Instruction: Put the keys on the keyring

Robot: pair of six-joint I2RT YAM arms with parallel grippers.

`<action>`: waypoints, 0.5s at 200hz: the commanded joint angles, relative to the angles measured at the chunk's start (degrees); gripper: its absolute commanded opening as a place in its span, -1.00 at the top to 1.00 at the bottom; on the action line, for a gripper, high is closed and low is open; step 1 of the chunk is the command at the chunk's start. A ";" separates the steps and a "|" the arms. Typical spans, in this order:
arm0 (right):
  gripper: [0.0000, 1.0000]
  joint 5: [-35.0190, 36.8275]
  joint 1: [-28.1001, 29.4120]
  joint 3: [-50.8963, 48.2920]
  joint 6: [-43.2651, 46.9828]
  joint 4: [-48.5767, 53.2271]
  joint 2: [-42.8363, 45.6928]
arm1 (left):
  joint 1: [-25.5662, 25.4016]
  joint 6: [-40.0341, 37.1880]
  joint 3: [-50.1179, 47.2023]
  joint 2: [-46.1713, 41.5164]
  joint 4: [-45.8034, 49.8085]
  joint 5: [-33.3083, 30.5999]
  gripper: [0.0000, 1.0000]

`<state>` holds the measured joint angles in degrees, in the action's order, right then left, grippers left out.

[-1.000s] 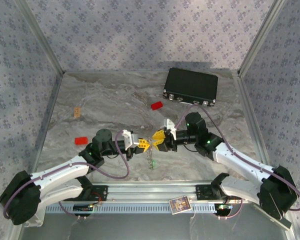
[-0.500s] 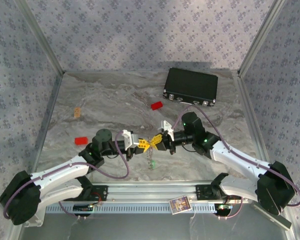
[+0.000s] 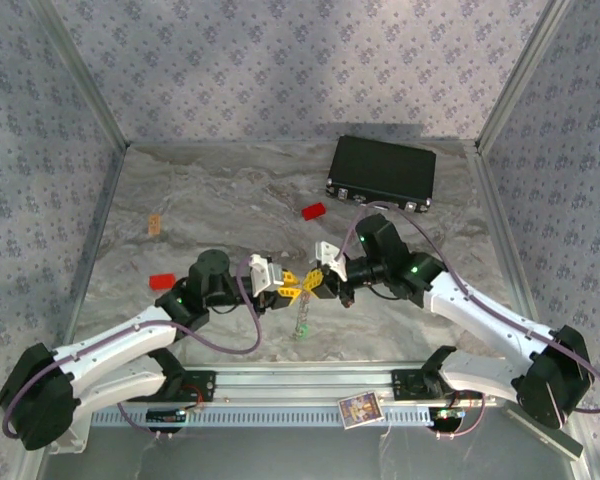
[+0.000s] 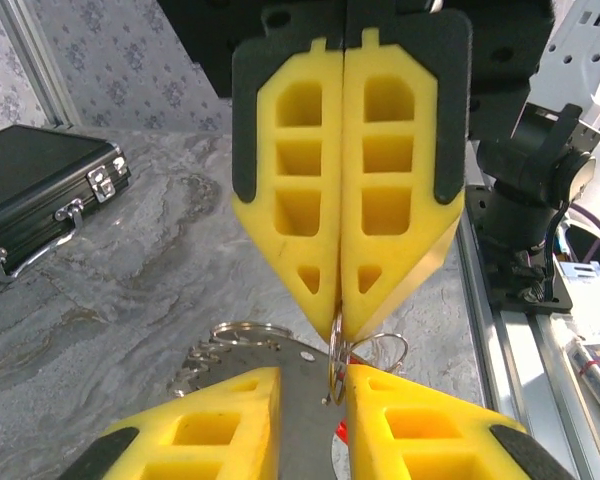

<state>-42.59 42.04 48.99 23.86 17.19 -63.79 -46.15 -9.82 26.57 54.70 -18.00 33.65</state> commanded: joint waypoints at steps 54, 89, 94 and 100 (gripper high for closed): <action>1.00 4.06 3.35 5.49 7.02 8.21 -1.37 | -0.27 -3.70 4.61 1.09 4.35 1.99 0.62; 1.00 4.44 3.90 5.86 7.19 7.42 -1.69 | -0.20 -4.18 4.91 1.21 4.65 2.21 0.77; 1.00 4.45 3.87 5.76 7.15 7.21 -1.52 | -0.22 -4.15 4.90 1.21 4.75 2.21 0.81; 1.00 4.49 3.87 5.53 7.04 6.78 -1.24 | -0.22 -4.20 4.82 1.22 4.68 2.30 0.87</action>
<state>-36.95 45.21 52.88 29.91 23.40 -65.30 -46.30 -12.78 29.36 55.72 -12.95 35.40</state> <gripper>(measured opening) 0.052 0.110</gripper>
